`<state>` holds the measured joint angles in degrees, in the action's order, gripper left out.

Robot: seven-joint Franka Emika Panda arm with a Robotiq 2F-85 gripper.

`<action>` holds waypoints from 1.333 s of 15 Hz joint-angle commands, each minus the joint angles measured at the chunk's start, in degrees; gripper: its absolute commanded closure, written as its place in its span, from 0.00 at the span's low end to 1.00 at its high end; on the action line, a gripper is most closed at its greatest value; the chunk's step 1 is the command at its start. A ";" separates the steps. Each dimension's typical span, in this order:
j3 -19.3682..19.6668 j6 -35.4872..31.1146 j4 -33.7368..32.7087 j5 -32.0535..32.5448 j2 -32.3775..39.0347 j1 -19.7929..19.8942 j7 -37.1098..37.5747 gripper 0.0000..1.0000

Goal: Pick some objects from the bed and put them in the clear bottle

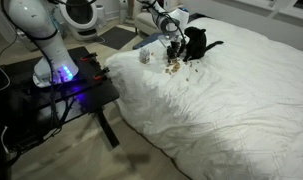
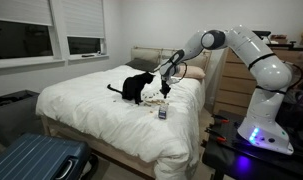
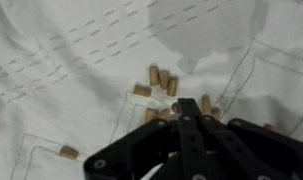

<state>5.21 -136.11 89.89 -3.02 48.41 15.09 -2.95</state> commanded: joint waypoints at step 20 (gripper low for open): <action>0.64 -5.11 33.61 13.27 -27.69 -12.21 0.56 1.00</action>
<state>5.68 -139.40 119.96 7.85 24.00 4.19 -3.07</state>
